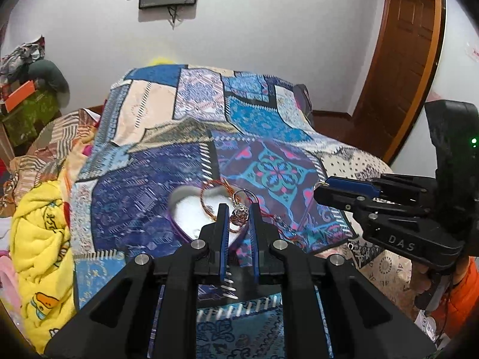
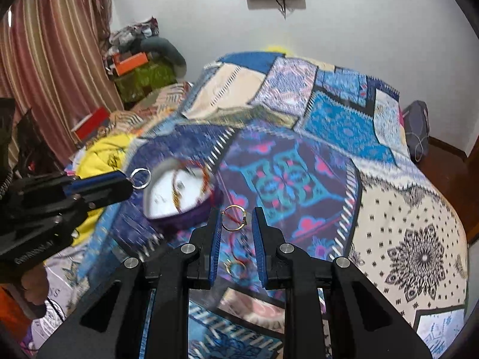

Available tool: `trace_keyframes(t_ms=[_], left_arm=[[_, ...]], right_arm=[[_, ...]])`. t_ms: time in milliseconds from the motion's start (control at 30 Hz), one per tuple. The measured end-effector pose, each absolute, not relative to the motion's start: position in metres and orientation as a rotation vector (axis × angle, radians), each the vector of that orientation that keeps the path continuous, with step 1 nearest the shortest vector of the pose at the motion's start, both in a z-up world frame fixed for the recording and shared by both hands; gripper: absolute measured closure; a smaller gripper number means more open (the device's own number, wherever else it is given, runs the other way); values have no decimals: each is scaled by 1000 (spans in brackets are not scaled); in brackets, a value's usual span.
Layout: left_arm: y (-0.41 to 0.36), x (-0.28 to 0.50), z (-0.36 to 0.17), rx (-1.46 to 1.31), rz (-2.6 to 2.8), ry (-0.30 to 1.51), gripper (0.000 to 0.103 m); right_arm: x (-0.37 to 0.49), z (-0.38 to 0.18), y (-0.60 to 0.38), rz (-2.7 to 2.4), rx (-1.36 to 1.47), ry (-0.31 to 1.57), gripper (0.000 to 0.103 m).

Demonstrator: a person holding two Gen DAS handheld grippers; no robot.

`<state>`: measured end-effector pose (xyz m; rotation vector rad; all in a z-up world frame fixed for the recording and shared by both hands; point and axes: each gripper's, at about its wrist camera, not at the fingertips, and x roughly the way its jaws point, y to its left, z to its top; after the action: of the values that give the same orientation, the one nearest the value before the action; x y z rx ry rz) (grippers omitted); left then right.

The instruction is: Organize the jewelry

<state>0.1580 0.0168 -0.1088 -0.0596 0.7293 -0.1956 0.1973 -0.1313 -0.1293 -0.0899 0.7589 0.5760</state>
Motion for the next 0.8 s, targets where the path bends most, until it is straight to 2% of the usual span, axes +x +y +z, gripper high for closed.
trace_keyframes(t_ms=[433,800], left_arm=[[48,160,-88,-88,-138,660,91],[68,182,-109,-125,-135,710,91]], right_arm=[[201,-110,-96,653,-86,693,85],[218,-130,-71,694,-106,745,85]])
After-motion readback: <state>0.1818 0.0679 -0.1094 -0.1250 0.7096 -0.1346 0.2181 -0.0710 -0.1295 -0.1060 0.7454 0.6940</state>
